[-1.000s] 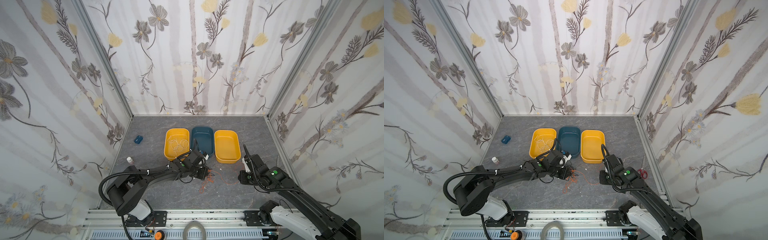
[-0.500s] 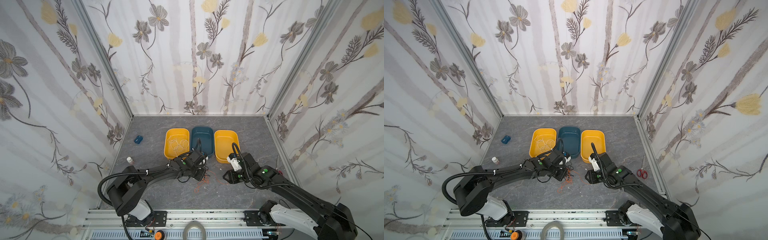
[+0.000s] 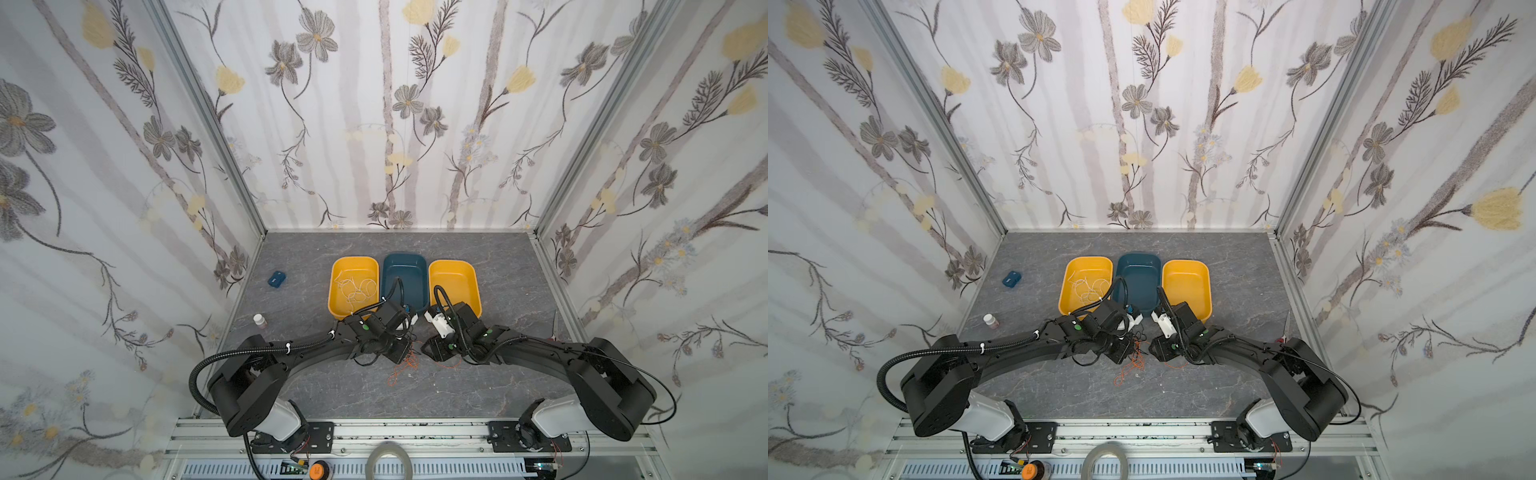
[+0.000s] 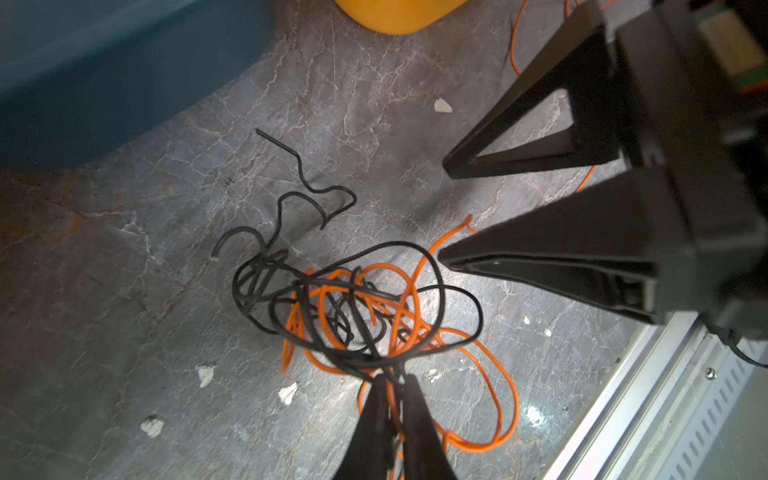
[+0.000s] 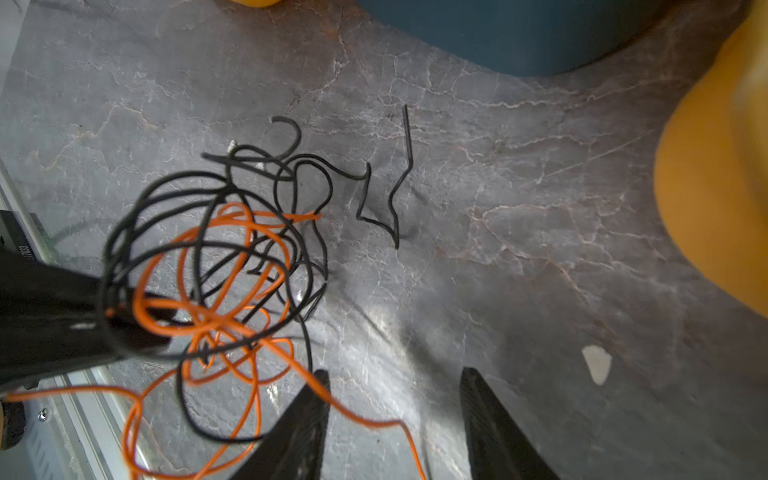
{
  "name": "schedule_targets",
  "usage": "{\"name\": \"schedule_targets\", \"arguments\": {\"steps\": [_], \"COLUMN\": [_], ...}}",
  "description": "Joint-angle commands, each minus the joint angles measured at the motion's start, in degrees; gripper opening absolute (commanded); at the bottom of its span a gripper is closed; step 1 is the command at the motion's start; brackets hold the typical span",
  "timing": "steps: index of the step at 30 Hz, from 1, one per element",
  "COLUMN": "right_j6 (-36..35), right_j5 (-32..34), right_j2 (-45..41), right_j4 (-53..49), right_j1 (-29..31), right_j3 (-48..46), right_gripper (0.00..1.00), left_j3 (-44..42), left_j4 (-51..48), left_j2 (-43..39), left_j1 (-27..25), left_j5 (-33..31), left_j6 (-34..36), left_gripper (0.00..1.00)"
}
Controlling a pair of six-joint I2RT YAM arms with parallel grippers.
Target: Untangle the cables
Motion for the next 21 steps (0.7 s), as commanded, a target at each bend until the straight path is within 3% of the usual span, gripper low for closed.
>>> {"name": "schedule_targets", "arguments": {"steps": [1,6,9,13,21], "right_j6": [-1.7,-1.8,-3.3,-5.2,-7.5], "right_j5": [-1.1,1.3,4.1,6.3,6.4], "right_j2": [3.1,3.9,2.0,0.1,-2.4], "right_j4": [5.2,4.6,2.2,1.0,2.1], "right_j1": [0.6,2.4,4.1,4.5,7.9], "right_j3": [1.7,2.8,2.6,1.5,0.3], "right_gripper": [0.48,0.16,0.06,0.01,0.0], "left_j3": [-0.3,-0.3,-0.4,-1.0,-2.0], "left_j4": [1.3,0.6,-0.8,0.4,6.5], "left_j2": [-0.8,-1.5,-3.0,-5.9,-6.1], "left_j1": [0.1,0.3,1.7,4.7,9.3], "left_j5": [0.2,0.2,1.6,5.5,11.0], "left_j6": [0.1,-0.9,-2.1,-3.9,-4.7], "left_gripper": [0.12,0.26,0.4,0.54,0.53]}}
